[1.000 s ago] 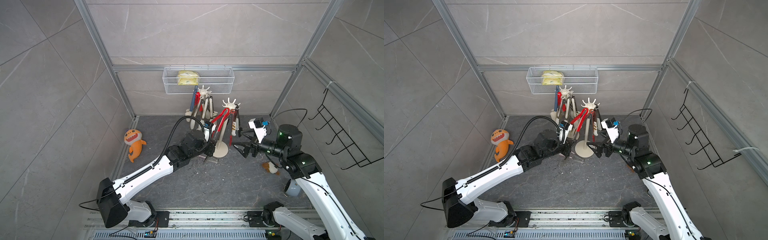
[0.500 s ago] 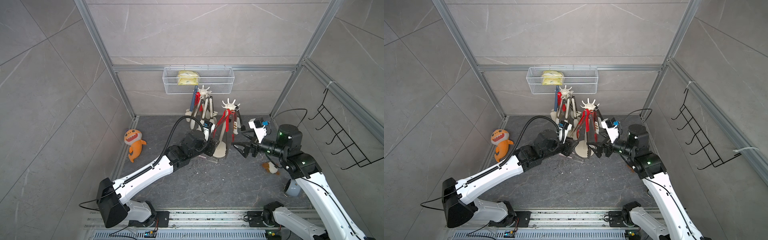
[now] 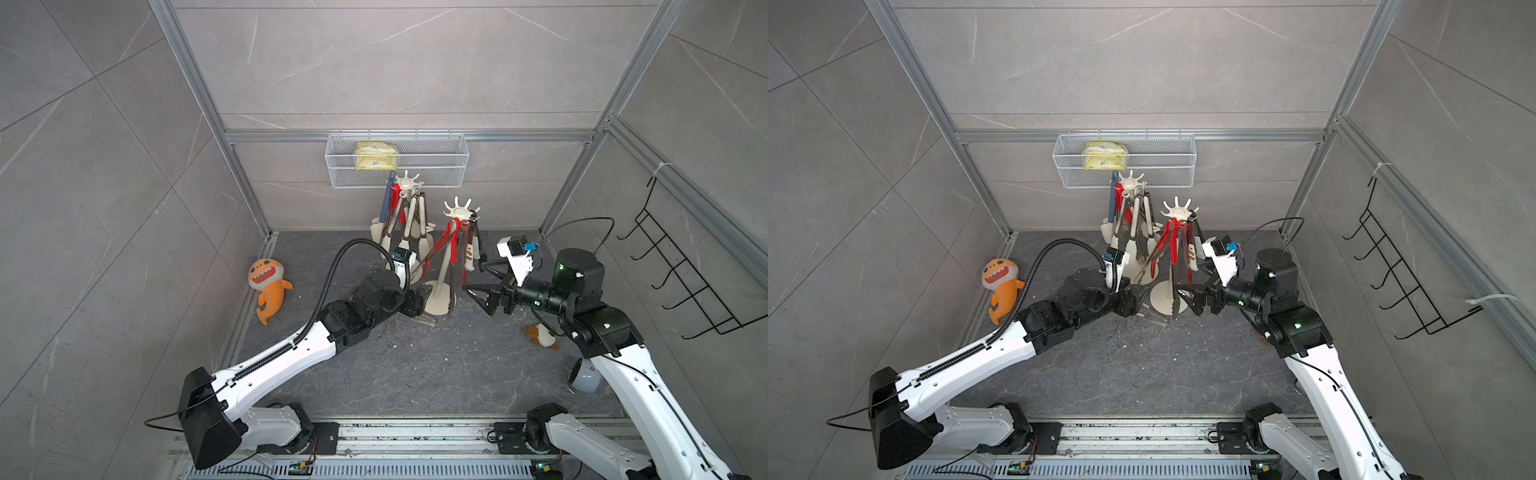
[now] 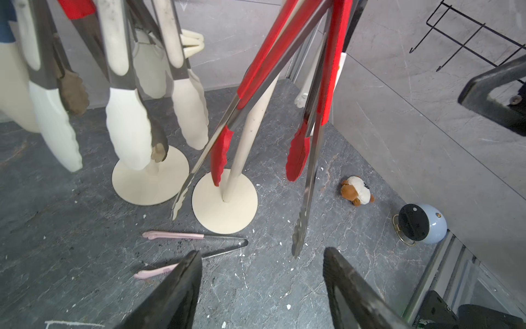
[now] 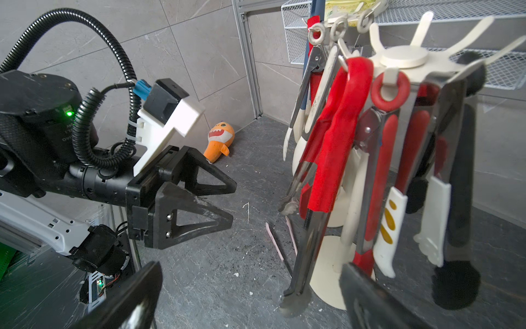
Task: Hang food tongs on kitchen utensil racks
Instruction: Hang the food tongs on the rack, then adjust the food tongs at the center of the board.
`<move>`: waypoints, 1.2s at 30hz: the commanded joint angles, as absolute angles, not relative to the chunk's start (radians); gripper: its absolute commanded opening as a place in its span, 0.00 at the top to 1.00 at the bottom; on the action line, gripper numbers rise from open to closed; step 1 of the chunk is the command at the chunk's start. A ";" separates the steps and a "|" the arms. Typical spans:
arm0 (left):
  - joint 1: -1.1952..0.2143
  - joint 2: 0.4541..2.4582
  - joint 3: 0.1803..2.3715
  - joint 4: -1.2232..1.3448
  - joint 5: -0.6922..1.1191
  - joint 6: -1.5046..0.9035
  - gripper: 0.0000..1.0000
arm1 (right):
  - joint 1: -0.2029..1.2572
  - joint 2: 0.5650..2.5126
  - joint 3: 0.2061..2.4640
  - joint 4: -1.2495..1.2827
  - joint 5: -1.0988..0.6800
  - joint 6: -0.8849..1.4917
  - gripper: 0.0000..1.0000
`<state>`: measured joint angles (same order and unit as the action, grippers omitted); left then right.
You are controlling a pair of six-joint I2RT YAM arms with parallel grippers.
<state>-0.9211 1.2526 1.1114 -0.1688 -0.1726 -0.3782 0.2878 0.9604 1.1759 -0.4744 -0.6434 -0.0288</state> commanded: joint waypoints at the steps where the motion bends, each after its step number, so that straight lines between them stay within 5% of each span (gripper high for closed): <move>1: -0.919 1.201 1.076 -0.114 -0.222 -0.427 0.30 | 0.293 0.963 1.164 -0.486 -0.661 -0.023 0.00; 14: -0.865 1.097 0.892 -0.089 -0.156 -0.375 0.30 | 0.291 0.954 1.150 -0.496 -0.682 -0.026 0.00; 27: -0.644 0.996 0.763 -0.145 0.193 0.055 0.39 | 0.290 0.931 1.143 -0.522 -0.699 -0.035 0.00; 36: -0.541 1.192 0.874 -0.330 0.342 0.395 0.40 | 0.292 0.923 1.143 -0.535 -0.706 -0.039 0.00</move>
<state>-0.5583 1.1378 0.8112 -0.2459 0.2562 0.2127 0.2878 0.9394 1.1507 -0.5102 -0.6884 -0.0296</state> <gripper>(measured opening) 0.609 0.992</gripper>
